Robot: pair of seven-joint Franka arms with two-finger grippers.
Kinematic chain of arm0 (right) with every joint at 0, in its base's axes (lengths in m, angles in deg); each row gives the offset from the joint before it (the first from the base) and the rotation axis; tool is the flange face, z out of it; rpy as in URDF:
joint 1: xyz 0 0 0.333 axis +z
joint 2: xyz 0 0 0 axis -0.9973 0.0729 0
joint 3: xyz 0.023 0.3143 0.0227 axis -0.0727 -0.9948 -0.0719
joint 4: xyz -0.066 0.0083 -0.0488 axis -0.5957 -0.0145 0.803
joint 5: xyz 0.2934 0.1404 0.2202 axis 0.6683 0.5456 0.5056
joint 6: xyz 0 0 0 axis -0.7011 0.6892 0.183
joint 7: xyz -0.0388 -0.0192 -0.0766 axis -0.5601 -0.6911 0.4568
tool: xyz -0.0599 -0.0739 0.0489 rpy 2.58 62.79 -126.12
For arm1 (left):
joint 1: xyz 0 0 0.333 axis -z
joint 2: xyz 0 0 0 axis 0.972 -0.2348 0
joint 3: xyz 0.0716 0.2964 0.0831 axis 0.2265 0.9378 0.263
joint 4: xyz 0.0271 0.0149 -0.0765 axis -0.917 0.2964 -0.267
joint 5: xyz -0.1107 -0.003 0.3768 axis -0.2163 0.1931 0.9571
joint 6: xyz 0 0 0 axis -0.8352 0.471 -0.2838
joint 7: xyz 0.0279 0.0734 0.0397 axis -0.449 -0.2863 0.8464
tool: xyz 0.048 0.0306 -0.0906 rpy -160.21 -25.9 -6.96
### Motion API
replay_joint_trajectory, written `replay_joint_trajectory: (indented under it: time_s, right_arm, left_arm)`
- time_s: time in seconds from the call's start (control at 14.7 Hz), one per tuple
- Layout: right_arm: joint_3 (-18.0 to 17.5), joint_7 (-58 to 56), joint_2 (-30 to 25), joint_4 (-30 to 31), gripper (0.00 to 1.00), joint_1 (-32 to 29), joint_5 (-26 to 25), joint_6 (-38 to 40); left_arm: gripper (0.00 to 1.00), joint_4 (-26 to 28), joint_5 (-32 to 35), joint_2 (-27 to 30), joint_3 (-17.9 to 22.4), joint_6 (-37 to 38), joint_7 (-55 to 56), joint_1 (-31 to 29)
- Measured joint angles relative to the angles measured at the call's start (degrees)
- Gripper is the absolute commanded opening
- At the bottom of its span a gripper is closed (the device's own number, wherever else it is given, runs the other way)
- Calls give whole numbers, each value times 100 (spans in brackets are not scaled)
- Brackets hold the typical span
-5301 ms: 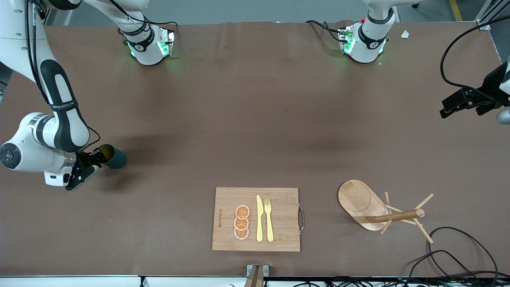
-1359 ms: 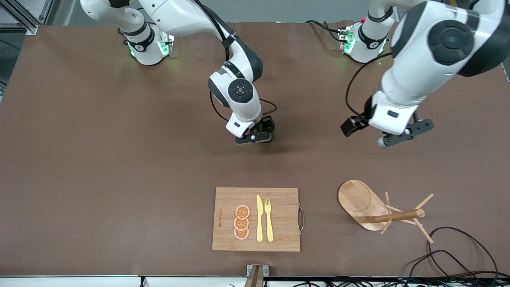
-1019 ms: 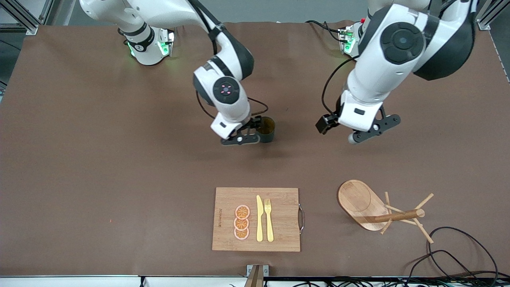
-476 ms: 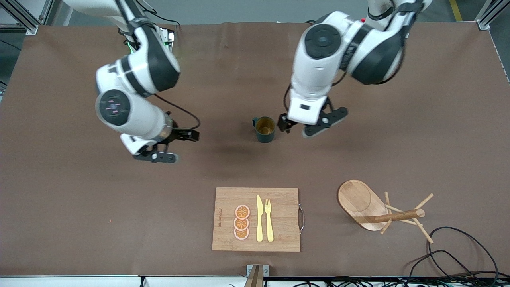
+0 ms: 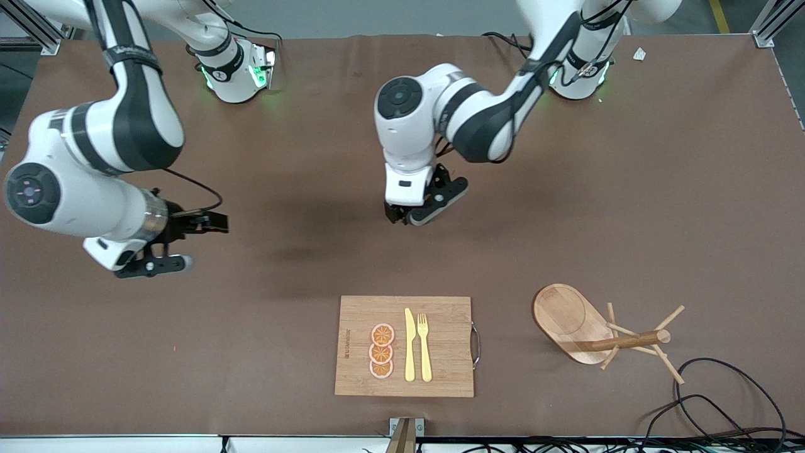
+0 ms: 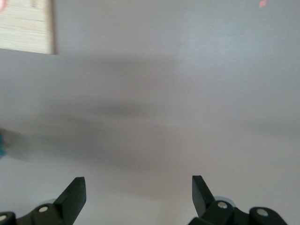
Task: Pass cup and hang on rack
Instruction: 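Grasp the mug handle with the left gripper while the right gripper releases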
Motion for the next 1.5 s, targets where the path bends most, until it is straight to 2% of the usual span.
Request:
replay_joint_trajectory:
  time_s: [0.34,0.54,0.88,1.09,1.29,1.5]
  right_arm:
    - [-1,-969,1,4,100,-531,-276,247]
    - [-15,-1175,10,14,100,-560,-649,261]
    - [-29,-1177,11,-74,100,-561,-822,216]
    - [-28,-1176,-30,-327,100,-658,-788,249]
    - [-27,-1174,-209,-469,100,-912,-258,307]
    - [-30,-1171,-356,-837,100,-1035,-136,899]
  left_arm:
    - [100,-36,633,-382,5,-1,1271,646]
    - [99,-31,1241,-657,8,69,2087,1064]
    - [99,-32,2037,-986,23,553,2870,1502]
    - [98,-34,2374,-1143,52,898,3528,1715]
    - [98,-36,2600,-1258,81,965,4215,1820]
    - [93,-40,2686,-1342,202,1045,4535,1940]
